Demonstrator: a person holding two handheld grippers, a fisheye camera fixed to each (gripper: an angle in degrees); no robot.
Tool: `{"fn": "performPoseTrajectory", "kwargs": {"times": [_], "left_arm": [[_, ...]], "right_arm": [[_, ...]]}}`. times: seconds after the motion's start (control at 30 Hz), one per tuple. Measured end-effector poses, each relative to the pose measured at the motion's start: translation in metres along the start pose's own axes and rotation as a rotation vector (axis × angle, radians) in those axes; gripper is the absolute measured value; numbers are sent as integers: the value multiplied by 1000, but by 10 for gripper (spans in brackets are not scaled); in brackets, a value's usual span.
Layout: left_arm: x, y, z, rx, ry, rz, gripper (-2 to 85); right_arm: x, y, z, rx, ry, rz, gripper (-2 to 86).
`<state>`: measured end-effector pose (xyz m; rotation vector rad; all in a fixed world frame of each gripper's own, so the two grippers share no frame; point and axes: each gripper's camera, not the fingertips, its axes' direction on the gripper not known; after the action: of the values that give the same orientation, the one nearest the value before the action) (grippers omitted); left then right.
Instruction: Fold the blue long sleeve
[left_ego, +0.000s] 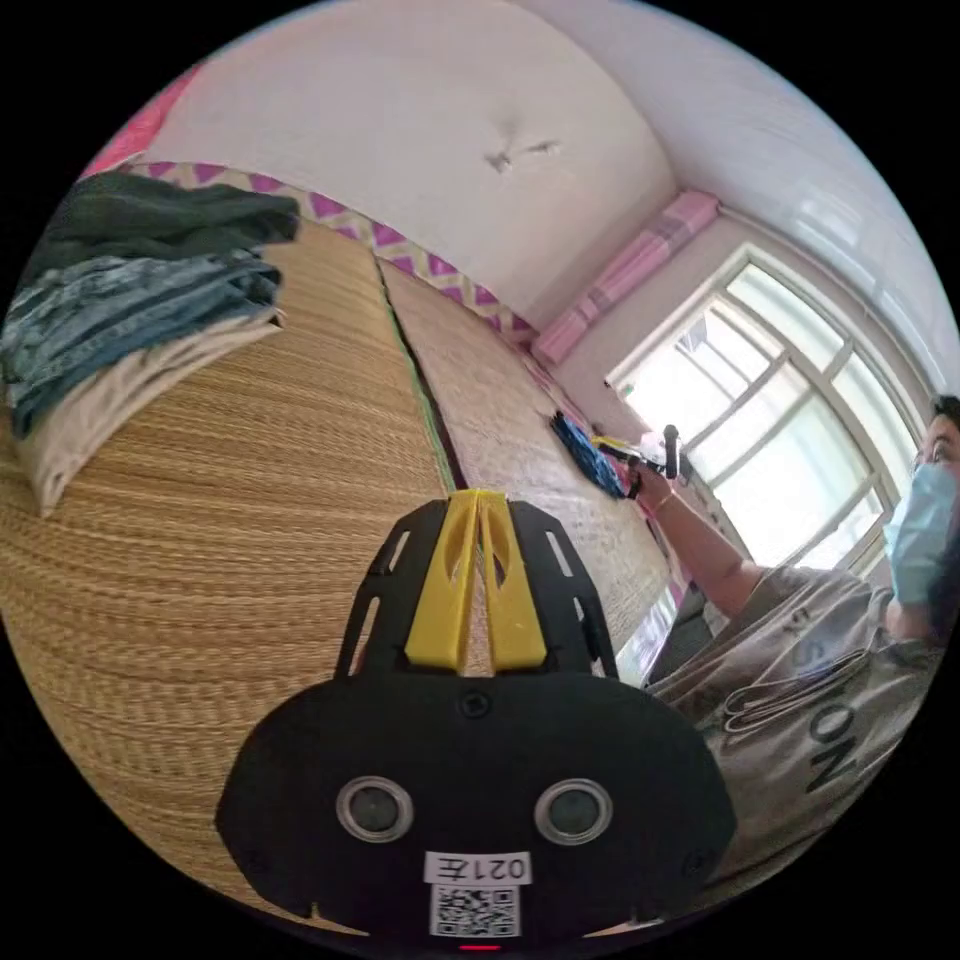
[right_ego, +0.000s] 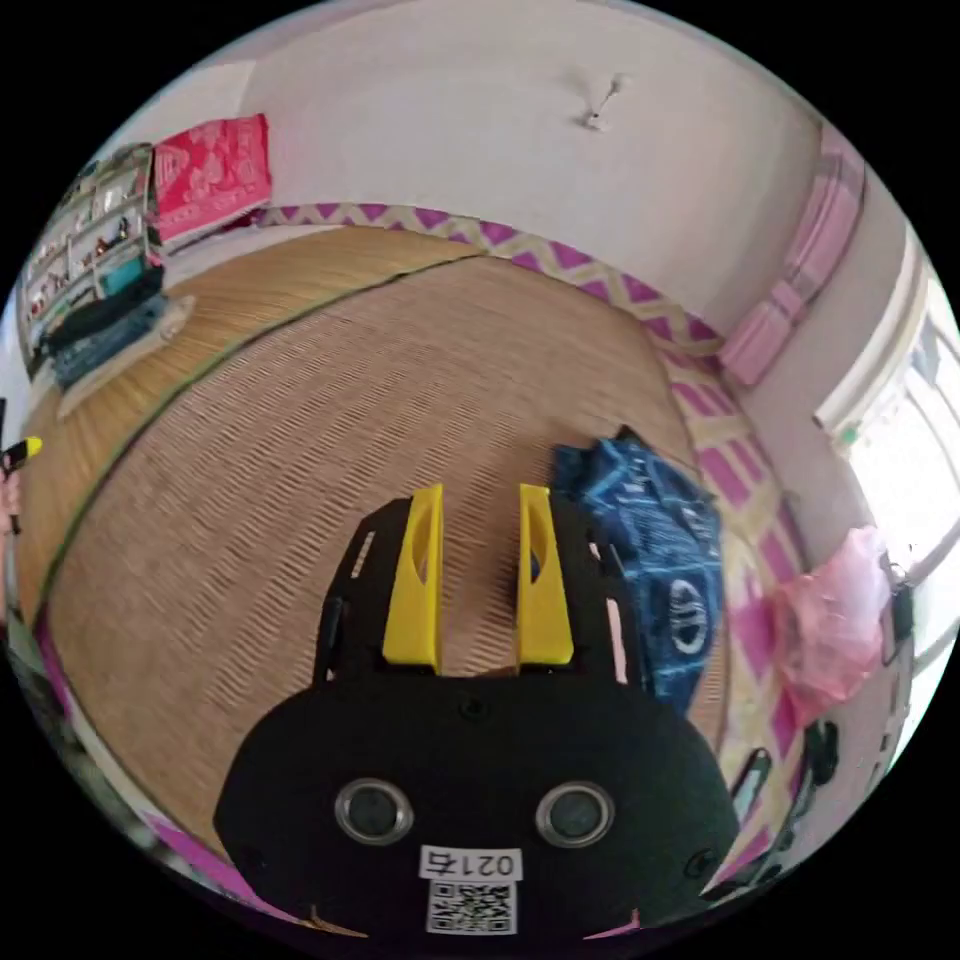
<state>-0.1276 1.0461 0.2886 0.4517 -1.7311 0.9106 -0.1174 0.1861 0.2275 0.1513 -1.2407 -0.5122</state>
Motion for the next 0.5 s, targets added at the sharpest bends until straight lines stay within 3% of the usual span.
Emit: {"fn": "performPoseTrajectory", "kwargs": {"times": [0.17, 0.33, 0.5], "left_arm": [[86, 9, 148, -100, 75, -3, -9], [132, 19, 225, -150, 92, -61, -9], [180, 18, 254, -168, 50, -43, -9]], "right_arm": [[33, 12, 29, -98, 33, 85, 169], [26, 0, 75, -246, 33, 157, 167], [25, -9, 80, -302, 99, 154, 66]]}}
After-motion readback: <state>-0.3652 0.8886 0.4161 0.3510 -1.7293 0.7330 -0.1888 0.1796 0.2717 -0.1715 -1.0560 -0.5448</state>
